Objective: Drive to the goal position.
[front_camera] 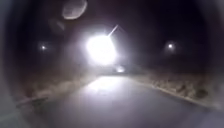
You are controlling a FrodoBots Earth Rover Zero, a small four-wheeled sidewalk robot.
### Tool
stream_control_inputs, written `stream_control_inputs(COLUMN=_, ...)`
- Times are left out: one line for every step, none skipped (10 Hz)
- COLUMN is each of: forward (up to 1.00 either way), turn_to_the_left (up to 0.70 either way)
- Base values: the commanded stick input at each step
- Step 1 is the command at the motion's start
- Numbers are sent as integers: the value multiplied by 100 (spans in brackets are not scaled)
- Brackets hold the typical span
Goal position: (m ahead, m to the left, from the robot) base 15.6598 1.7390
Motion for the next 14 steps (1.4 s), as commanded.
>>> stream_control_inputs(forward=100, turn_to_the_left=-2)
stream_control_inputs(forward=100, turn_to_the_left=-1)
stream_control_inputs(forward=100, turn_to_the_left=-1)
stream_control_inputs(forward=100, turn_to_the_left=0)
stream_control_inputs(forward=100, turn_to_the_left=0)
stream_control_inputs(forward=100, turn_to_the_left=0)
stream_control_inputs(forward=100, turn_to_the_left=0)
stream_control_inputs(forward=100, turn_to_the_left=0)
stream_control_inputs(forward=100, turn_to_the_left=0)
stream_control_inputs(forward=100, turn_to_the_left=0)
stream_control_inputs(forward=100, turn_to_the_left=0)
stream_control_inputs(forward=50, turn_to_the_left=0)
stream_control_inputs(forward=83, turn_to_the_left=8)
stream_control_inputs(forward=100, turn_to_the_left=13)
